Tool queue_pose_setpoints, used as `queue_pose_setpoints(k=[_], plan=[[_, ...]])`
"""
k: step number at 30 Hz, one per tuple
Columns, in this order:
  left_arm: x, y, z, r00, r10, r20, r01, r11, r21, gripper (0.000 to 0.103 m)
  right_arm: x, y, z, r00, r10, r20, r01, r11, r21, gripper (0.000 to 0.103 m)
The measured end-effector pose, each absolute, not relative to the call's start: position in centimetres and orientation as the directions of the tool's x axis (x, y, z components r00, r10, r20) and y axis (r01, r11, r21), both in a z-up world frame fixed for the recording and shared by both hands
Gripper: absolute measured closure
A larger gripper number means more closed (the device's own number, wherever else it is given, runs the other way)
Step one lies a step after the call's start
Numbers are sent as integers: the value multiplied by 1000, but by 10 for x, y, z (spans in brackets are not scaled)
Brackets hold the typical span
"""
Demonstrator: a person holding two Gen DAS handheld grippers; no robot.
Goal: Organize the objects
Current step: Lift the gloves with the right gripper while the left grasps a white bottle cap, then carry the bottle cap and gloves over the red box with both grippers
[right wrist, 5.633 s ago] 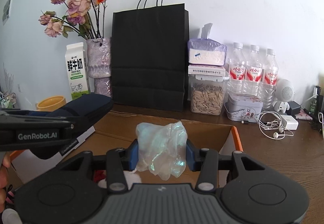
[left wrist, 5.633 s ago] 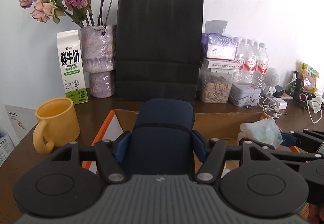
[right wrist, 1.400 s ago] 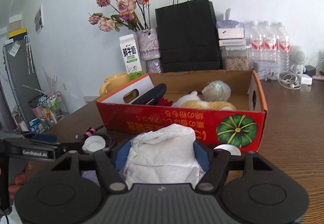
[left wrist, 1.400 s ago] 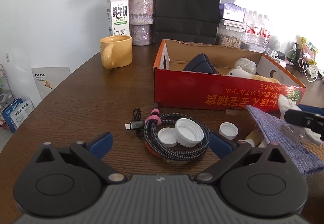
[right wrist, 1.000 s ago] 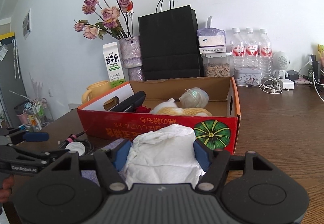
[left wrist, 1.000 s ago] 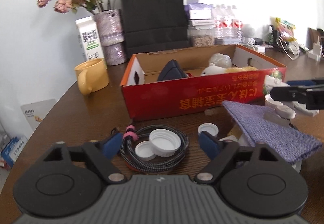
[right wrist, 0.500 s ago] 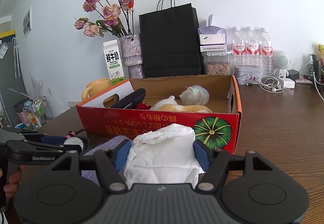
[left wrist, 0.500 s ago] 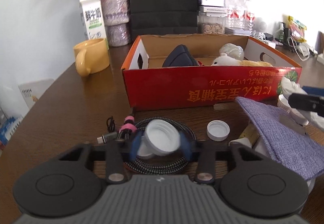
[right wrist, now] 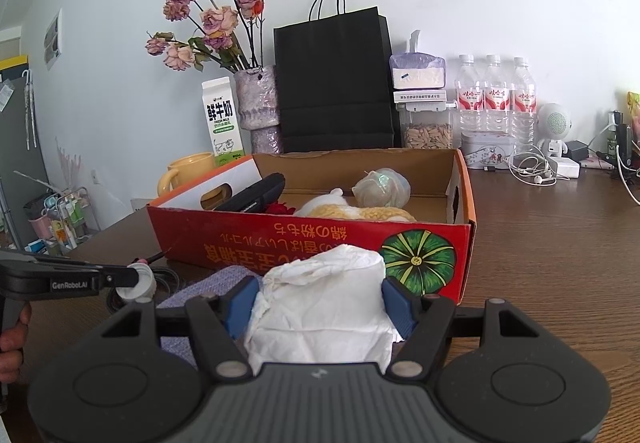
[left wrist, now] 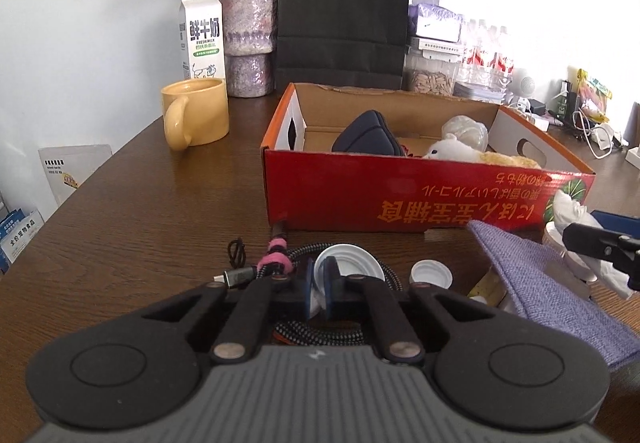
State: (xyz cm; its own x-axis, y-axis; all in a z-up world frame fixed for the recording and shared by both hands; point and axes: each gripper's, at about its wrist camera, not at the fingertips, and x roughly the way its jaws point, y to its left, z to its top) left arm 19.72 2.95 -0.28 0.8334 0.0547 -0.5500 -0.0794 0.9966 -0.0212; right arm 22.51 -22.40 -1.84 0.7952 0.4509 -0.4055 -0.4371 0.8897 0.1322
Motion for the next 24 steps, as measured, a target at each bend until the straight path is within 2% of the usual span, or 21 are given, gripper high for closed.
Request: queue_pose_setpoints(k=[12,24], plan=[[196,18,29,885,15,-466,-35,999,-35,96,221,-219,-8,802,457,-386,-453,885,106,36],[213,-7,64,929,-45,-368,32,999,-40,96,233,-208,21,828,458,-322,-468,882,52,36]])
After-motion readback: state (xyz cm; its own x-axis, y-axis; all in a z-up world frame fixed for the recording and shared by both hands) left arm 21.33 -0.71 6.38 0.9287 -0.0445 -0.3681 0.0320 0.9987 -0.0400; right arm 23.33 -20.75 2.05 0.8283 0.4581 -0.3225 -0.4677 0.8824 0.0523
